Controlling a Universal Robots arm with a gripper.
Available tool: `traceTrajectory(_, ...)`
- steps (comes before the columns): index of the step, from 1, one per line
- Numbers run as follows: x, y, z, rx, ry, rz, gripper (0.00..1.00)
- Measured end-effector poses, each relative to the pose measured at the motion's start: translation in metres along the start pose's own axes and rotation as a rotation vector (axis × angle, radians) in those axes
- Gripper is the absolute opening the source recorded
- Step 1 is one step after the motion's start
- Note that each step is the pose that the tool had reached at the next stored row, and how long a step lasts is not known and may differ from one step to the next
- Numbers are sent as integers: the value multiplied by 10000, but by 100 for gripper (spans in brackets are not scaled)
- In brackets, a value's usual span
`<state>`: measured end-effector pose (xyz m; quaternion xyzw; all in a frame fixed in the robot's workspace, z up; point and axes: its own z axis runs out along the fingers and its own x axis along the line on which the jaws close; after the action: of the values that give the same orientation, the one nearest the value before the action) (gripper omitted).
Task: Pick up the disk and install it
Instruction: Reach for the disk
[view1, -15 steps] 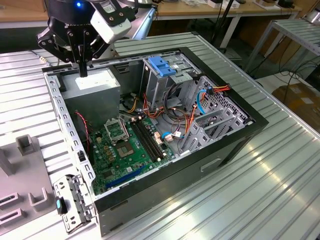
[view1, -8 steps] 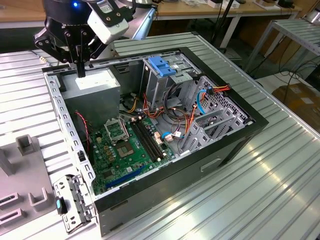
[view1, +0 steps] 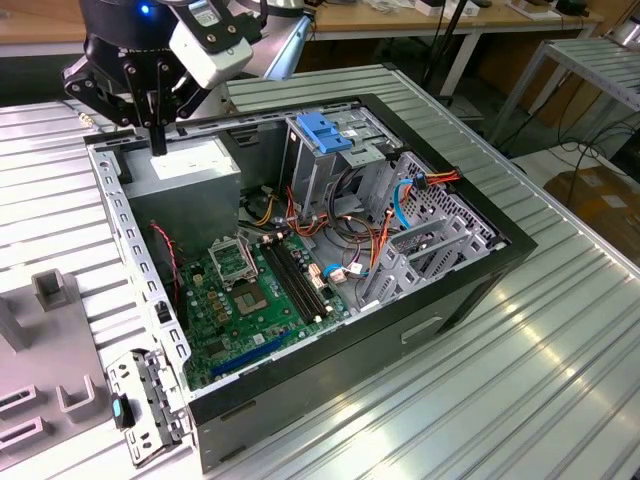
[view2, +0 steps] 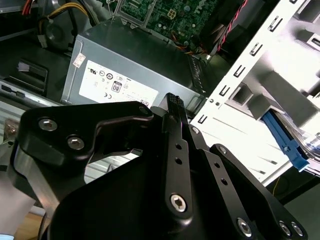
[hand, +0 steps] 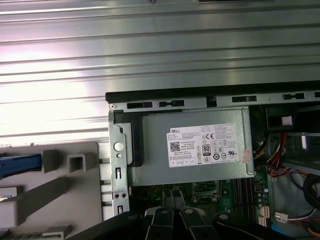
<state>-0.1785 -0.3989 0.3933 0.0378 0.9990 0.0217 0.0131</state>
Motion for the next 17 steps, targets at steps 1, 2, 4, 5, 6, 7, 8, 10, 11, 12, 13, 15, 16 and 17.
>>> traceTrajectory(1,4,0,0,0,0,0,11)
traceTrajectory(2,10,-1,0,0,0,0,11)
traceTrajectory(4,21,-2,-1,0,0,0,11)
traceTrajectory(5,29,-2,-1,0,0,1,11)
traceTrajectory(6,35,-3,-1,0,0,1,11)
traceTrajectory(7,40,-3,-1,0,0,1,11)
traceTrajectory(8,43,-3,-1,0,0,0,11)
traceTrajectory(10,59,-4,-1,0,0,0,11)
traceTrajectory(11,63,-5,-2,0,0,0,11)
traceTrajectory(12,67,-5,-2,0,0,0,11)
traceTrajectory(13,71,-5,-2,0,0,0,11)
traceTrajectory(15,81,-6,-2,0,-1,1,11)
traceTrajectory(16,85,-6,-2,0,0,0,11)
traceTrajectory(17,89,-7,-3,0,0,1,11)
